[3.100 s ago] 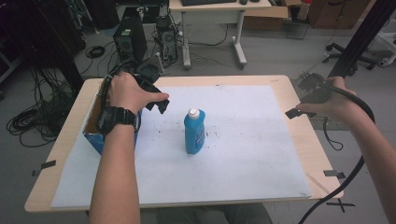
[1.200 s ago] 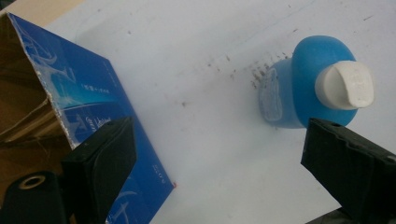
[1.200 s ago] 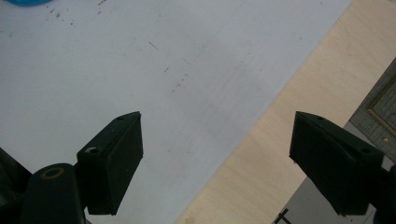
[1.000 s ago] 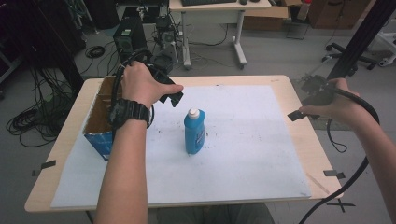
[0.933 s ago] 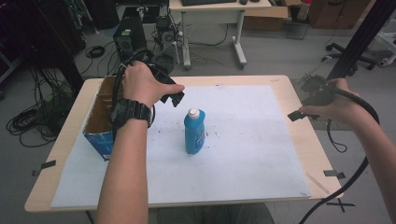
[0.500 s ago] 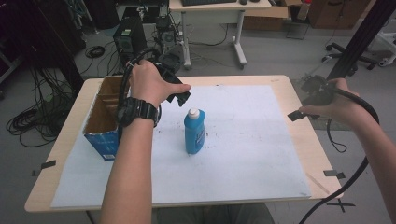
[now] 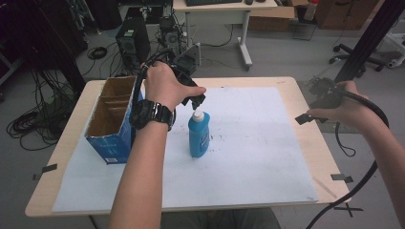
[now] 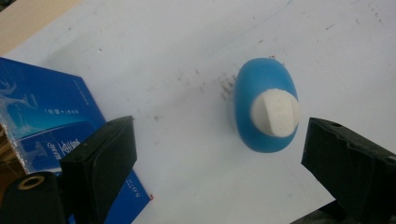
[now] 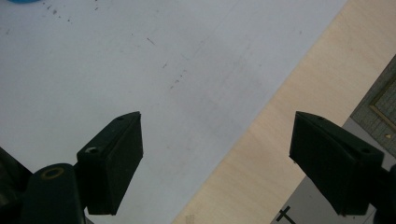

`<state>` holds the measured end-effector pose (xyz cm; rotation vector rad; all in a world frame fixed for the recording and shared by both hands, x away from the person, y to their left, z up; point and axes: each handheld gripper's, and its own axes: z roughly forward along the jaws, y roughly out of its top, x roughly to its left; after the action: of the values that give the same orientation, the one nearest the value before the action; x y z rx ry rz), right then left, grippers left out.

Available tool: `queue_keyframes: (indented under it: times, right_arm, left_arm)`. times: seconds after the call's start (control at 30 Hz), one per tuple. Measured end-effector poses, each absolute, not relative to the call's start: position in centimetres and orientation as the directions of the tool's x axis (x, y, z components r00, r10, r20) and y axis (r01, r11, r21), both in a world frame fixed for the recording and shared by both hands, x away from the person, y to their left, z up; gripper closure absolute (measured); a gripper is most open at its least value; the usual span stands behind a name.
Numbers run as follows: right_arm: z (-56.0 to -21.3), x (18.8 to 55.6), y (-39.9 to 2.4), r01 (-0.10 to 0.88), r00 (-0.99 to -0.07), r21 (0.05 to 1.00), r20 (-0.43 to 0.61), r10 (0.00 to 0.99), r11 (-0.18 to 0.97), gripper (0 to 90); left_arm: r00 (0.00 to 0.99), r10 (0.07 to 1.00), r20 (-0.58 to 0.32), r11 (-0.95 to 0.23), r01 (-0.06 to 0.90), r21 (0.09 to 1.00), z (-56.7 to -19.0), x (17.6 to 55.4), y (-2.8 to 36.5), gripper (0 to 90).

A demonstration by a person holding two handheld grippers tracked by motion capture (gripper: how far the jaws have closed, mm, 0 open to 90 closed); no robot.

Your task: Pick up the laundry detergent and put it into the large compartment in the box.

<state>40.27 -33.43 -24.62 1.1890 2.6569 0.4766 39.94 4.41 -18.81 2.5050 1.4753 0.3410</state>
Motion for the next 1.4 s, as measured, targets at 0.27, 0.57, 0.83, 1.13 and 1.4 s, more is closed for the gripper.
queue_keyframes:
  times: [0.27,0.57,0.83,1.13,1.4]
  right_arm:
    - [-24.7,40.2,-33.6,0.691,-0.658,0.367,-0.04,0.752,0.623,17.7]
    - [-24.8,40.1,-33.8,0.691,-0.657,0.367,-0.039,0.753,0.622,17.7]
    - [-24.8,40.0,-33.9,0.692,-0.656,0.367,-0.039,0.754,0.621,17.7]
    - [-24.9,40.0,-34.0,0.694,-0.654,0.366,-0.037,0.755,0.619,17.7]
    - [-25.0,39.9,-34.0,0.694,-0.655,0.366,-0.037,0.755,0.62,17.7]
  left_arm:
    - [0.471,0.878,0.084,-0.474,0.831,0.291,-19.1,39.9,3.4,9.8]
    - [0.48,0.873,0.082,-0.483,0.83,0.28,-19.5,39.9,2.2,9.5]
    - [0.483,0.871,0.084,-0.487,0.831,0.268,-20.0,39.8,1.6,9.6]
    - [0.487,0.87,0.083,-0.49,0.832,0.262,-20.5,39.9,1.0,9.6]
    - [0.487,0.87,0.078,-0.49,0.836,0.248,-21.4,39.9,0.6,9.3]
